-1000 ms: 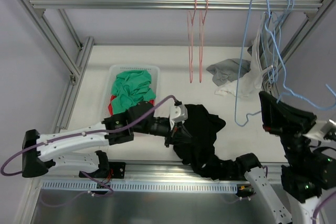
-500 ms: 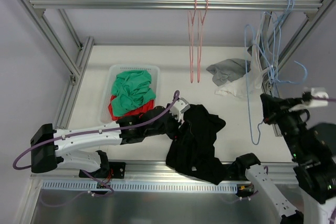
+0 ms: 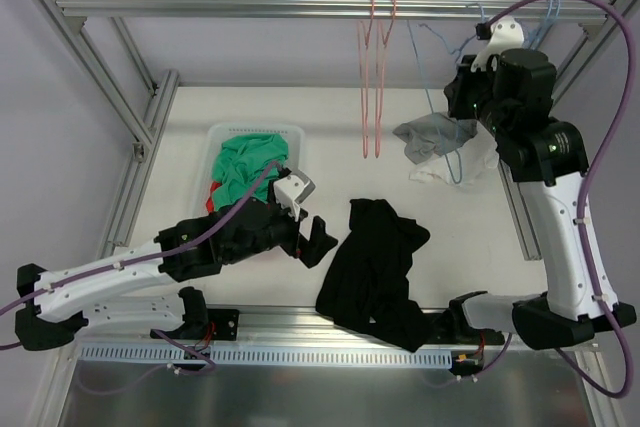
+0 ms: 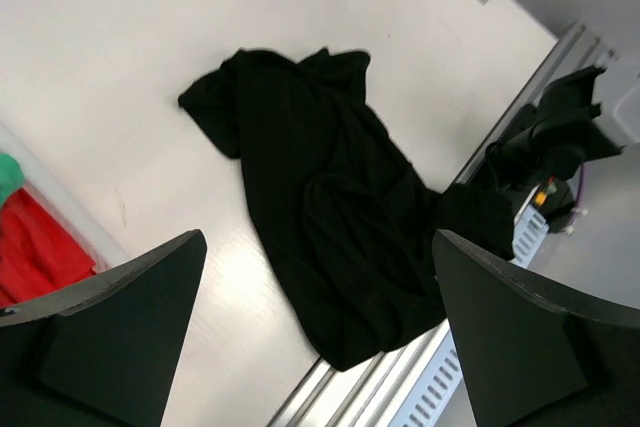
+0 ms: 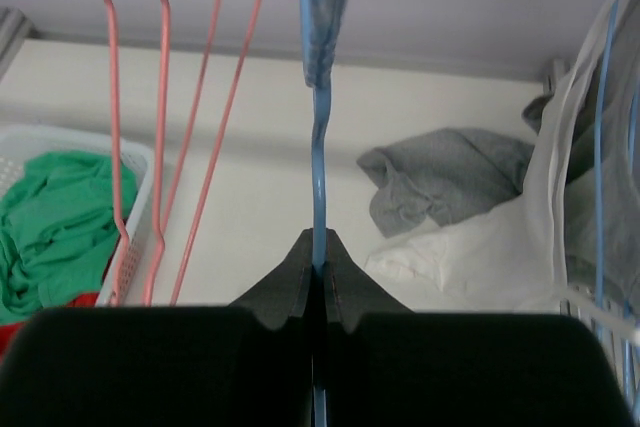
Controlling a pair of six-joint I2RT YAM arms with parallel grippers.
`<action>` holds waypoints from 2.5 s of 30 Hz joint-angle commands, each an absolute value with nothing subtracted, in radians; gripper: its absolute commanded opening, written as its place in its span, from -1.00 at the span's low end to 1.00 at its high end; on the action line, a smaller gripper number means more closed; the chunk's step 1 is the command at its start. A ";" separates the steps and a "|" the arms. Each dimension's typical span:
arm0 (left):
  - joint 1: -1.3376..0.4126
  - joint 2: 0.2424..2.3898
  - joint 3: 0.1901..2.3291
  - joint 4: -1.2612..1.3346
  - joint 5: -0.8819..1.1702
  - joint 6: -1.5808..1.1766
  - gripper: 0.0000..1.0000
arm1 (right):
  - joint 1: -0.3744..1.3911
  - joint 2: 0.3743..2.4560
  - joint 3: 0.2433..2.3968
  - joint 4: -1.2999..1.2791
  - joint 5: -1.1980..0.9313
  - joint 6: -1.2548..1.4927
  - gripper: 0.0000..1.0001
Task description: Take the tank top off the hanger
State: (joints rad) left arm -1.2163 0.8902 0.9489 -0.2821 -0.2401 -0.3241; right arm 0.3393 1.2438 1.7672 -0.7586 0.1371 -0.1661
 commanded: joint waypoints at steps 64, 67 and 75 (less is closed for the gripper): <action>-1.325 2.142 1.442 -0.365 -0.386 -0.481 -1.00 | 0.291 0.522 1.430 -0.867 -0.239 -0.196 0.99; -1.325 2.027 1.385 -0.422 -0.495 -0.523 -1.00 | 0.291 0.491 1.416 -0.844 -0.230 -0.190 0.99; -1.287 1.551 1.407 -0.693 -0.781 -0.552 -1.00 | 0.291 0.463 1.364 -0.795 -0.209 -0.173 0.99</action>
